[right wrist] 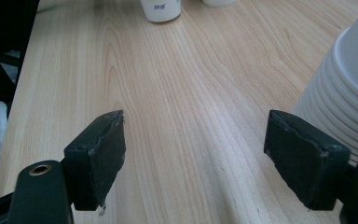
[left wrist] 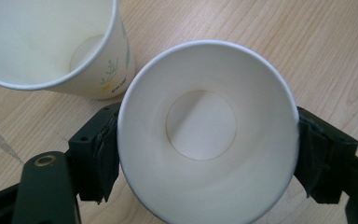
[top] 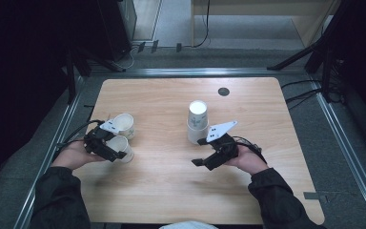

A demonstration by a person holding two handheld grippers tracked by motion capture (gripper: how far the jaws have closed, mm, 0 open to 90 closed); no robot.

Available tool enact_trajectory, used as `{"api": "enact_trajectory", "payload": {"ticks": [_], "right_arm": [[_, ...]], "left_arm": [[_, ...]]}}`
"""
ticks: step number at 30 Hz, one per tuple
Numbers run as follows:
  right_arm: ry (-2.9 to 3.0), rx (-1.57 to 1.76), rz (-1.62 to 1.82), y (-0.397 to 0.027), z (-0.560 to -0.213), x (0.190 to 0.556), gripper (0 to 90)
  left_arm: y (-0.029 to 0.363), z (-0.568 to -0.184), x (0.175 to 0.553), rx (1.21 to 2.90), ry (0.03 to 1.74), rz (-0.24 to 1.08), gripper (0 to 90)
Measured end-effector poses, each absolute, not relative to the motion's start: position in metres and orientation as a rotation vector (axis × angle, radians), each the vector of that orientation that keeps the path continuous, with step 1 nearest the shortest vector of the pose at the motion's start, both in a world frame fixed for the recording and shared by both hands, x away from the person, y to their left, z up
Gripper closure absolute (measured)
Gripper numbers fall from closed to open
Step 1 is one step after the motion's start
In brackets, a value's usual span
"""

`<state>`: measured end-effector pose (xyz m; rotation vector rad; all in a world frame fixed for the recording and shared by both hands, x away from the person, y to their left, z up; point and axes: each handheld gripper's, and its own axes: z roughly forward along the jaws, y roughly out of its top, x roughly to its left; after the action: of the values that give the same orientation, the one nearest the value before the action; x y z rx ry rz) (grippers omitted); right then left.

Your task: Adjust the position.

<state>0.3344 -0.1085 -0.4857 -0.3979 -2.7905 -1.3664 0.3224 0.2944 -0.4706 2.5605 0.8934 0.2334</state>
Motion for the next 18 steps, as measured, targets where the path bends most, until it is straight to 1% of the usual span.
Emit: {"api": "enact_trajectory", "payload": {"ticks": [11, 13, 18], "right_arm": [[-2.798, -0.401, -1.356, -0.1089, -0.4862, 0.3344, 21.0], [-2.800, -0.398, -1.354, -0.1088, -0.4861, 0.3341, 21.0], [-2.801, -0.392, -1.359, -0.1091, -0.4859, 0.3342, 21.0]], "left_arm": [[0.2938, -0.4742, 0.3245, 2.526, 0.923, 0.145, 15.1], [0.2938, -0.4740, 0.3246, 2.521, 0.927, 0.144, 13.6], [0.2956, -0.4714, 0.3228, 2.495, 0.925, 0.132, 13.3]]}}
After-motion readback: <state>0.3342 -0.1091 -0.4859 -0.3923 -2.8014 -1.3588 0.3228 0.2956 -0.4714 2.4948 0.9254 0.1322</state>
